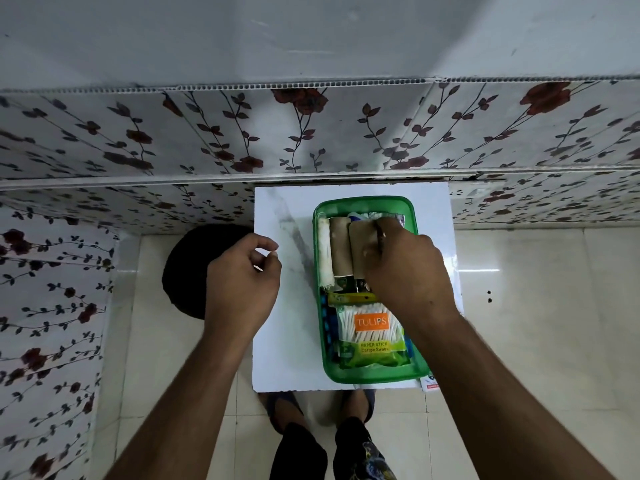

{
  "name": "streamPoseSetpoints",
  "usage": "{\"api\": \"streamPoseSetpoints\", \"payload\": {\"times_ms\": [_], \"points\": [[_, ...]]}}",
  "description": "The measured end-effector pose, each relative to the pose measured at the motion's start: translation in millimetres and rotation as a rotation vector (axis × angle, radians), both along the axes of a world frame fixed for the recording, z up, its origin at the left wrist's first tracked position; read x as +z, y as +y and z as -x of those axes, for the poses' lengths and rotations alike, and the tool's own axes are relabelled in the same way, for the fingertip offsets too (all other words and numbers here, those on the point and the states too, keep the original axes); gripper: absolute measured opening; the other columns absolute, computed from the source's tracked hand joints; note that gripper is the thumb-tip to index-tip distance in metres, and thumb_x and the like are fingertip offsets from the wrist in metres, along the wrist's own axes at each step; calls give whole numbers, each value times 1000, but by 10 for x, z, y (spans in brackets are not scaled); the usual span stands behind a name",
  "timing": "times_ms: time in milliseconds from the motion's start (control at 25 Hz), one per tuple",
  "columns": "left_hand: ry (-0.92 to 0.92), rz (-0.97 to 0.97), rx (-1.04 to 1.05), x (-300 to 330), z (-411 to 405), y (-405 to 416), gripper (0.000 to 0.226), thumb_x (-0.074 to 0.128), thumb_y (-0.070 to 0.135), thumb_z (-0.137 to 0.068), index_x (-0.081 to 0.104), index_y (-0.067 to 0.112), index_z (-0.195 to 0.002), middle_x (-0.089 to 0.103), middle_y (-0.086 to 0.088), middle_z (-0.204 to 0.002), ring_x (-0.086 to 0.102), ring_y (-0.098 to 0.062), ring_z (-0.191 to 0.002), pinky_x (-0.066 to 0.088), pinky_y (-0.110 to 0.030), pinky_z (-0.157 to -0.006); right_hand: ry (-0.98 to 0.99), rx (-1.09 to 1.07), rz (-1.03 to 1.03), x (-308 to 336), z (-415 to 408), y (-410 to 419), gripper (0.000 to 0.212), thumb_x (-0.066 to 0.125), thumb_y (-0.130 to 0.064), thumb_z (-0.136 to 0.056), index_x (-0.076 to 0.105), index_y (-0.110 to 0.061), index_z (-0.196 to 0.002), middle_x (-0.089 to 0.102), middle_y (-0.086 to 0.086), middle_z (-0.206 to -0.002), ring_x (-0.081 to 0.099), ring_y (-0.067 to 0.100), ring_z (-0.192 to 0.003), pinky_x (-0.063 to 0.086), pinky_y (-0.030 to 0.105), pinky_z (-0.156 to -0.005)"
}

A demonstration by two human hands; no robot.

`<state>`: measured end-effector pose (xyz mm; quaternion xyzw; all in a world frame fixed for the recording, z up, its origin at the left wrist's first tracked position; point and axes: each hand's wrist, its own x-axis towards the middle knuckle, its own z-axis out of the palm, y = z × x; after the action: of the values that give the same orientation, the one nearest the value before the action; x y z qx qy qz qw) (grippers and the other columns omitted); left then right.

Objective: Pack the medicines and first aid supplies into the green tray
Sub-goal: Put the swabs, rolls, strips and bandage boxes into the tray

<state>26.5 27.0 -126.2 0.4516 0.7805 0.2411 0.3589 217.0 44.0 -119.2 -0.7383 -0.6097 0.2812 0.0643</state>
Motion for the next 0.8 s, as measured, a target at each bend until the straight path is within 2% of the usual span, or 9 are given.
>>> {"api": "streamPoseSetpoints", "payload": {"times_ms": [80,200,280,320,440,560,680,800], "points": [[-5,3,-17,4,-24,12,14,59,13,-88,67,24,-90,68,1,-70,67,-19,-61,59,-42,-64,110,-84,-39,73,-118,-3,27,56,-27,-91,62,-22,-117,74,6,-84,69,27,-74,52,31,-65],[-14,8,-59,48,-70,22,15,60,15,-88,67,28,-88,67,3,-69,66,-16,-60,58,-38,-62,263,-271,-77,211,-467,-94,19,68,-26,-88,68,-28,-107,71,-7,-73,67,10,-59,51,21,-61],[-21,-12,-101,127,-154,7,17,60,14,-87,68,30,-85,66,6,-67,64,-14,-58,55,-34,-58,324,-397,-68,265,-755,-244,15,69,-23,-88,70,-28,-102,71,-6,-73,67,10,-55,50,17,-57],[-30,-32,-140,185,-225,-7,18,61,14,-87,68,30,-85,65,7,-65,61,-12,-54,52,-31,-55,319,-441,-48,256,-895,-351,14,68,-21,-88,70,-28,-100,72,-5,-74,67,10,-56,49,15,-55],[-55,-90,-322,342,-588,-58,16,62,12,-86,70,26,-88,57,12,-56,54,-6,-50,41,-17,-51,149,-469,96,7,-1229,-753,17,70,-27,-86,68,-26,-103,72,-4,-81,71,19,-75,50,28,-65],[-108,-99,-508,388,-1087,-108,14,63,16,-88,70,26,-93,56,17,-61,55,3,-53,37,-9,-52,40,-403,322,-364,-1340,-1139,42,74,-42,-80,60,-27,-117,69,-2,-100,66,21,-94,45,30,-72],[-144,-76,-644,305,-1500,-130,13,61,18,-88,70,26,-94,57,13,-61,54,-1,-51,38,-18,-54,64,-419,398,-609,-1324,-1307,52,78,-45,-74,57,-28,-119,68,-3,-99,66,19,-91,52,33,-76],[-121,-62,-724,221,-1695,-128,14,59,17,-89,69,25,-95,59,11,-64,54,-2,-48,36,-18,-52,139,-515,372,-707,-1371,-1372,38,79,-38,-73,64,-26,-106,67,-7,-88,64,17,-79,52,31,-72]]}}
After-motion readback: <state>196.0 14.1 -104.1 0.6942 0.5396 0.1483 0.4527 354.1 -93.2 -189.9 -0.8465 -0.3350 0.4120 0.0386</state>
